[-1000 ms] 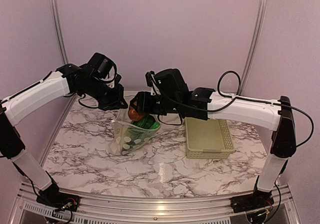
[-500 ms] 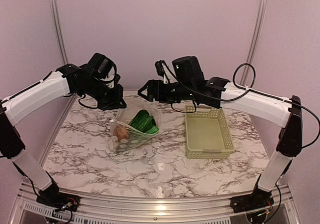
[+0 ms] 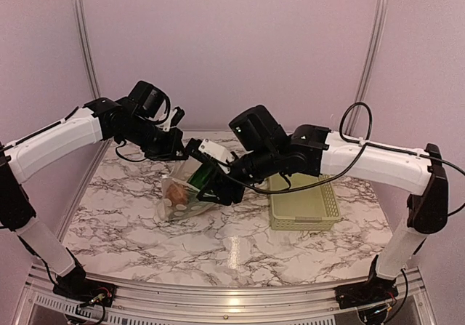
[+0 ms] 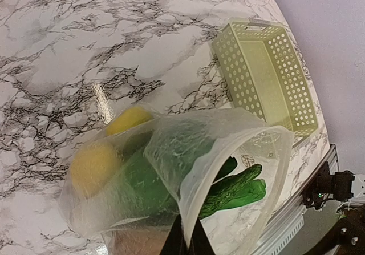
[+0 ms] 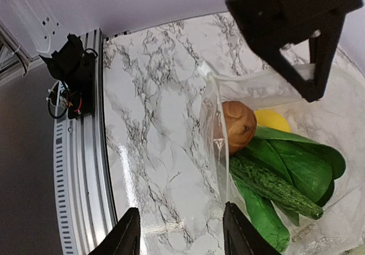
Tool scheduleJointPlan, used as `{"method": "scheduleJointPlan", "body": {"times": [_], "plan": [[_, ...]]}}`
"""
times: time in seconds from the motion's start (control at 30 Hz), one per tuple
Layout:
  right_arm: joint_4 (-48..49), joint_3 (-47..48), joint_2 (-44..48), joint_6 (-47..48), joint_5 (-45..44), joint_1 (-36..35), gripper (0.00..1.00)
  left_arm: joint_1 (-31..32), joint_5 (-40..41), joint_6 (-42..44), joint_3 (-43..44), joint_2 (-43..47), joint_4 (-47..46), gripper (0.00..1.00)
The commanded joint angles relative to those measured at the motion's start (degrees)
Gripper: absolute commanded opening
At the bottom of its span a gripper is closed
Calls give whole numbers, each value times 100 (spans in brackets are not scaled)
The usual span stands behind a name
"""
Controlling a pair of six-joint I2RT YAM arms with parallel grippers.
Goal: Place the food in the zip-top bag and seal the zipper
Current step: Pass from the left arm to the right
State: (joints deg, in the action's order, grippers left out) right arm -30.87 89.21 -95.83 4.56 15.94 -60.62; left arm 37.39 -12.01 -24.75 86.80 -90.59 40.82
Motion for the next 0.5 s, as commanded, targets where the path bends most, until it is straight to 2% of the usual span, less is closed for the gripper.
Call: {"method": "scheduleJointPlan", "body": {"times": [0.0, 0.47], "plan": [[-648, 229, -217, 592, -350, -82, 46, -38, -314, 234, -189, 253, -450, 5], [-697, 396, -612, 1012, -846, -91, 37, -38, -537, 222, -393, 380, -724, 5]]}}
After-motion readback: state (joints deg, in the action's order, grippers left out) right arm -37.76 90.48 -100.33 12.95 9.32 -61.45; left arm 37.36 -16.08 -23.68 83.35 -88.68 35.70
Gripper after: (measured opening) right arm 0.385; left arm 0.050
